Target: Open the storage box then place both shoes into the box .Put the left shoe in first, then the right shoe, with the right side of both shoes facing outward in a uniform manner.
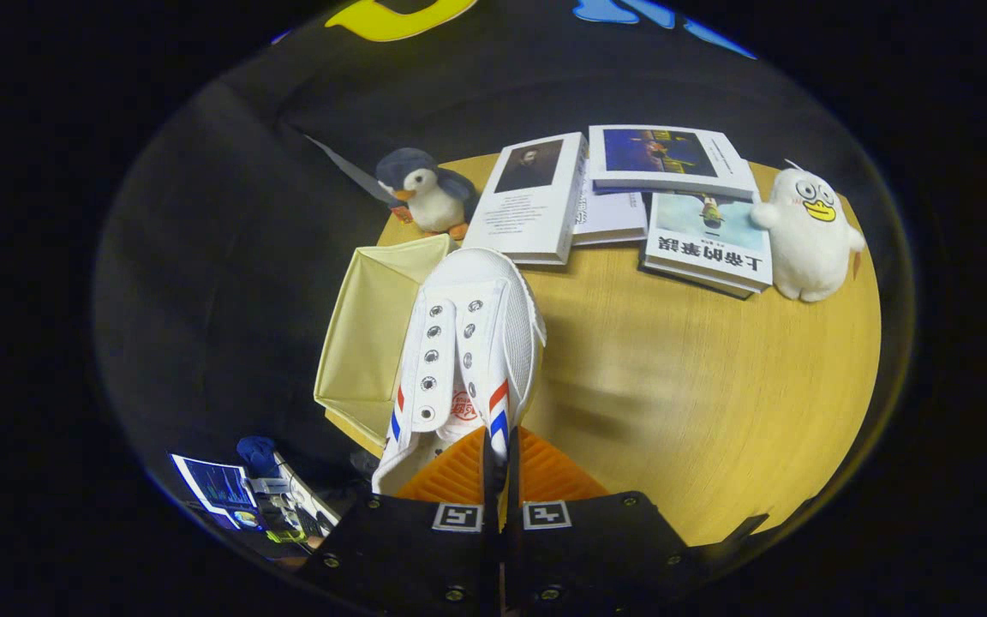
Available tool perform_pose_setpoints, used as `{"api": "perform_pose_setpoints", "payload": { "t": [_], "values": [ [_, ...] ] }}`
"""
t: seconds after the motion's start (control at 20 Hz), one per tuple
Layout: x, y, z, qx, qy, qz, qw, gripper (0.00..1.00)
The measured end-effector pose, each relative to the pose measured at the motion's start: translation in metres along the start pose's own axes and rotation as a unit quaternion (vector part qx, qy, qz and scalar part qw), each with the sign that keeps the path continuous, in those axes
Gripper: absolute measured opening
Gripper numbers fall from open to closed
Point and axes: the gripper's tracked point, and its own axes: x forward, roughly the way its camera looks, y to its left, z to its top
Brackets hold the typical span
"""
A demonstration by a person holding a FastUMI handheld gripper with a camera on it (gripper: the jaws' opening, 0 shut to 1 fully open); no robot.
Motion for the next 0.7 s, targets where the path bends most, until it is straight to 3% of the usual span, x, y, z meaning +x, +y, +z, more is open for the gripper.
{"api": "perform_pose_setpoints", "payload": {
  "t": [0.35, 0.7],
  "values": [
    [0.019, 0.071, 0.031, -0.052, 0.004, 0.030, 0.998, 0.03],
    [0.057, 0.123, 0.045, -0.093, 0.029, 0.034, 0.995, 0.03]
  ]
}}
